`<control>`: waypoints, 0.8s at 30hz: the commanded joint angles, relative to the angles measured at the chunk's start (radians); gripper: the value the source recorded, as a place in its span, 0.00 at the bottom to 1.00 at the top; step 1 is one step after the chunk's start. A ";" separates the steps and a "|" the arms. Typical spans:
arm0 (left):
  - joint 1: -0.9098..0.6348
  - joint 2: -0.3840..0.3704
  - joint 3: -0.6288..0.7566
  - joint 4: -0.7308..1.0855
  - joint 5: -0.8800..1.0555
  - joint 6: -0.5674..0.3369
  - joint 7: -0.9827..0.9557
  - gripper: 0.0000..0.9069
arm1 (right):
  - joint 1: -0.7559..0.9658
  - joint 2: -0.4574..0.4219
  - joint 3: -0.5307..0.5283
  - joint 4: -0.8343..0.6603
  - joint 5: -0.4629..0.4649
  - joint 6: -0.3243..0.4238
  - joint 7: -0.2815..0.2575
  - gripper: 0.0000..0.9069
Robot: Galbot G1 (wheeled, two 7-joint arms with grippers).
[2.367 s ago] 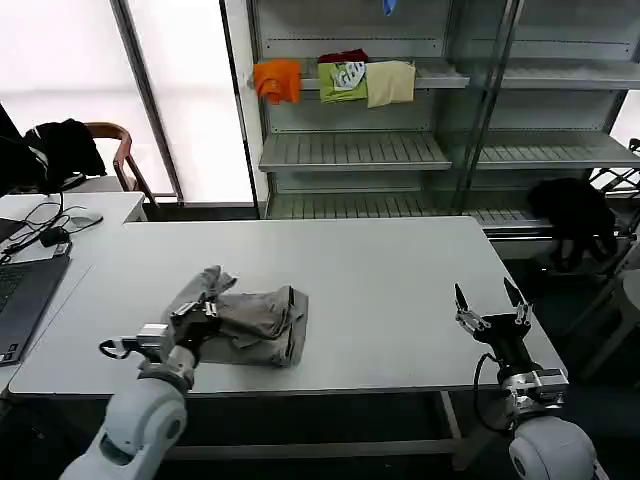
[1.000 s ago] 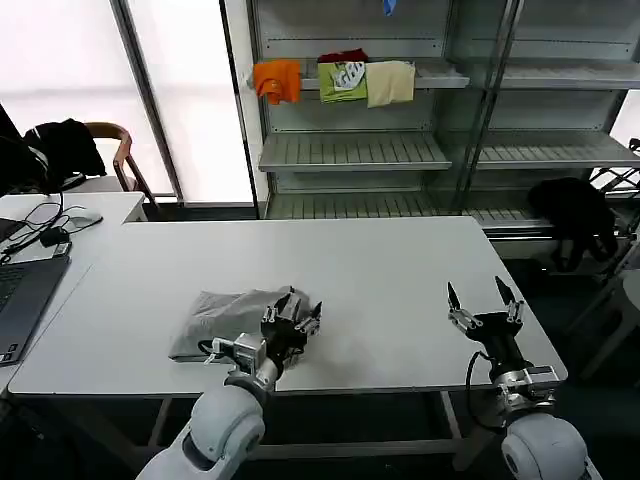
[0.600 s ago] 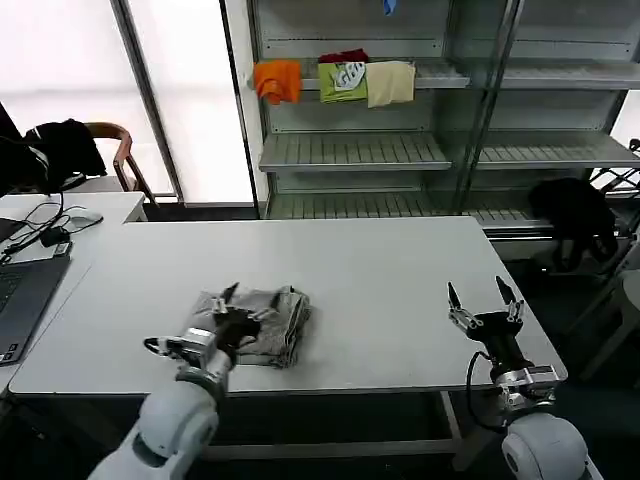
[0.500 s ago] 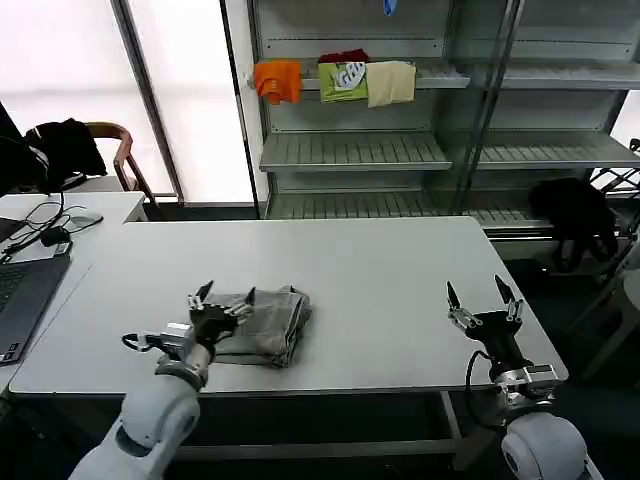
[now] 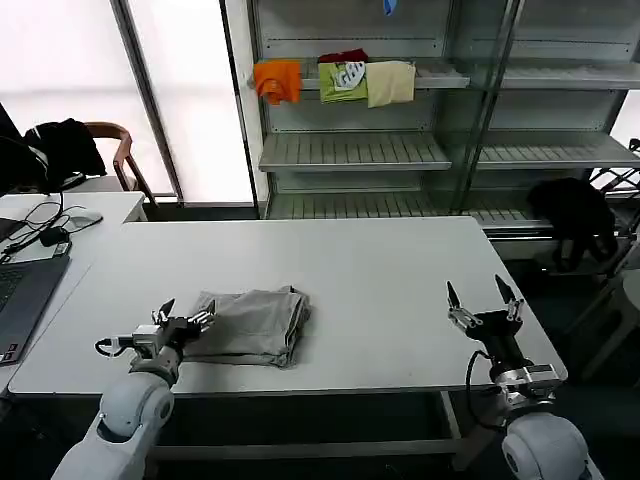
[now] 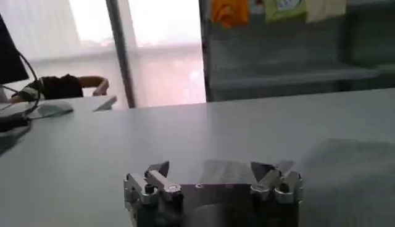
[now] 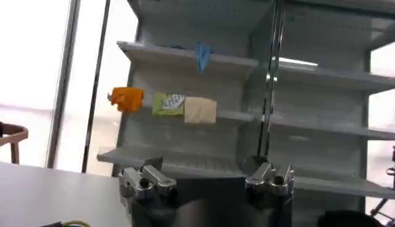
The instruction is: Fold and organize the clothes.
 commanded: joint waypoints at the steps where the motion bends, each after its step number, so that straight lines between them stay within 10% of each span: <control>1: 0.012 0.009 -0.043 0.051 -0.171 0.053 0.021 1.00 | 0.000 0.000 -0.002 -0.001 0.000 -0.001 0.000 1.00; 10: 0.019 0.012 -0.046 0.033 -0.281 0.104 0.098 0.93 | -0.006 0.001 -0.003 0.003 -0.002 -0.001 0.000 1.00; 13: 0.016 0.013 -0.041 0.036 -0.285 0.104 0.119 0.51 | -0.013 -0.001 0.007 0.004 -0.001 0.001 0.000 1.00; 15: 0.014 0.016 -0.038 0.038 -0.284 0.104 0.122 0.03 | -0.020 -0.002 0.012 0.005 0.000 0.003 0.000 1.00; 24: 0.010 0.023 -0.029 0.039 -0.249 0.103 0.130 0.00 | -0.018 0.001 0.010 0.007 0.001 0.005 0.000 1.00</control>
